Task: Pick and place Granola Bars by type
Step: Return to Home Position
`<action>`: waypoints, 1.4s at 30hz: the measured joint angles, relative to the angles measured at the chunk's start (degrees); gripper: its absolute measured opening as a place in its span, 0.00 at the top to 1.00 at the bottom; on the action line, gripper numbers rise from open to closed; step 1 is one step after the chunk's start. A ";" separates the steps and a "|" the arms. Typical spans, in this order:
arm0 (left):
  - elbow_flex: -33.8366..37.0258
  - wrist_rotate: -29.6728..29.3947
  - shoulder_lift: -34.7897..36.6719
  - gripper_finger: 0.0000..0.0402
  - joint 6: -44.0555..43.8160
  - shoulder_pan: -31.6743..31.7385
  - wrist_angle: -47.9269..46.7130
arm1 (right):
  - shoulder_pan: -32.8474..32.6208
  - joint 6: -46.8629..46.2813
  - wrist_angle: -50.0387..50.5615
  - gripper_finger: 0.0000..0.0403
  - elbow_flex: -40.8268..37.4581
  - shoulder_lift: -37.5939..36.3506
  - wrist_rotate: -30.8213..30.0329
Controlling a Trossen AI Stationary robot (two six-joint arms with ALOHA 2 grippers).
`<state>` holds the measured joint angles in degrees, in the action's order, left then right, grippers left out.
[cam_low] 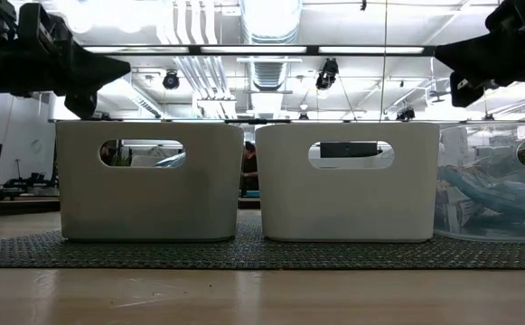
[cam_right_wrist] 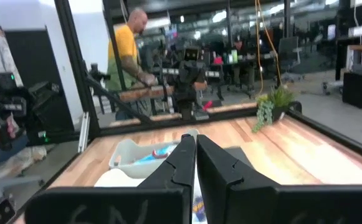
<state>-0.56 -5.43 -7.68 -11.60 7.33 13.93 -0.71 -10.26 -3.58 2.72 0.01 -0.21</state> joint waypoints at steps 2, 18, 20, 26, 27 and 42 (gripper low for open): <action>0.02 0.00 -0.01 1.00 -0.33 0.00 -0.41 | 0.00 0.00 -4.62 0.98 -2.19 0.02 0.00; 0.07 0.90 -2.12 1.00 -1.53 -2.17 -1.57 | -0.02 2.97 -3.60 0.98 -2.21 0.19 0.22; 0.07 0.90 -2.26 1.00 -1.48 -2.20 -1.54 | -0.02 2.97 -2.43 0.98 -2.21 0.17 0.24; 0.07 0.90 -2.51 1.00 -0.92 -2.19 -3.50 | -0.02 2.82 2.83 0.98 -2.20 0.32 2.95; 0.07 0.90 -2.51 1.00 -0.96 -2.19 -3.48 | -0.02 2.77 2.71 0.98 -2.20 0.56 3.07; 0.11 0.93 -2.58 1.00 -2.05 -2.20 -3.59 | -0.02 2.34 2.81 0.98 -2.19 0.87 3.19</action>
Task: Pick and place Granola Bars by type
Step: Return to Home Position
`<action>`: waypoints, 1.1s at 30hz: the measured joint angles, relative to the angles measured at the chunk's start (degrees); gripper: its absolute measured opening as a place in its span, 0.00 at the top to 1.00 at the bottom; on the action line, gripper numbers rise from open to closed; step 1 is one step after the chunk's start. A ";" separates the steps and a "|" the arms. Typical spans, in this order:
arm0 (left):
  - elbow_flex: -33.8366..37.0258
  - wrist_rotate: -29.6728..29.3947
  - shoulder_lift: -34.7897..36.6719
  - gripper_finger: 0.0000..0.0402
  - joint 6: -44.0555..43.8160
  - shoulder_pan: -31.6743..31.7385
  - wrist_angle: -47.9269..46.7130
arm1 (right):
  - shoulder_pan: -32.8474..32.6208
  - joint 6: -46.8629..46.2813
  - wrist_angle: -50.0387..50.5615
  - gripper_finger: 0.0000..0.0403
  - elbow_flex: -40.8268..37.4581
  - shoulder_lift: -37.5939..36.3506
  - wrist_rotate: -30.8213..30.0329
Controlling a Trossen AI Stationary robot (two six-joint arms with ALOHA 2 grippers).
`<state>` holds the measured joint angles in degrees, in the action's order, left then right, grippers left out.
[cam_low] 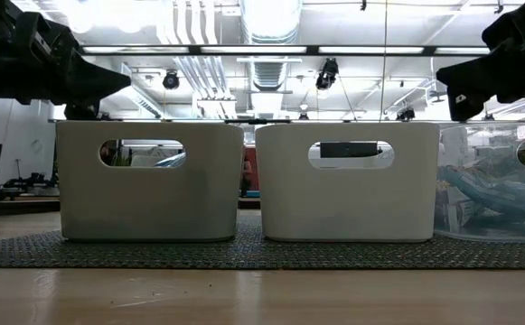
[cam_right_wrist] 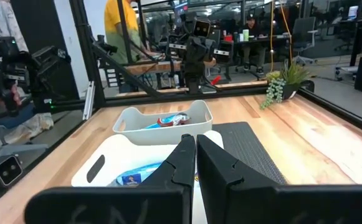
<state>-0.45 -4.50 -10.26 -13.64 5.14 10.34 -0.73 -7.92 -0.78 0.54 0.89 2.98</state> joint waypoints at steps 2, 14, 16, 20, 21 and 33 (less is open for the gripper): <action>0.00 0.46 0.00 1.00 -0.40 0.00 -0.01 | 0.00 0.00 -0.02 0.98 0.00 0.00 0.00; 0.02 1.19 -0.04 1.00 -0.11 0.01 -8.97 | 0.00 0.00 0.00 0.98 0.00 0.00 -0.04; 0.02 1.34 -0.10 1.00 -0.28 0.01 -8.98 | 0.02 0.00 0.00 0.98 0.00 0.00 -0.04; 0.02 1.30 -0.31 1.00 0.22 0.00 -9.08 | 0.02 0.00 0.01 0.98 0.00 0.00 -0.09; 0.02 1.28 -0.31 1.00 0.12 0.00 -9.07 | 0.02 0.01 0.01 0.98 0.00 0.00 -0.09; 0.04 1.04 -0.31 1.00 0.01 -0.01 -8.69 | 0.02 0.02 0.02 0.98 0.00 0.00 -0.09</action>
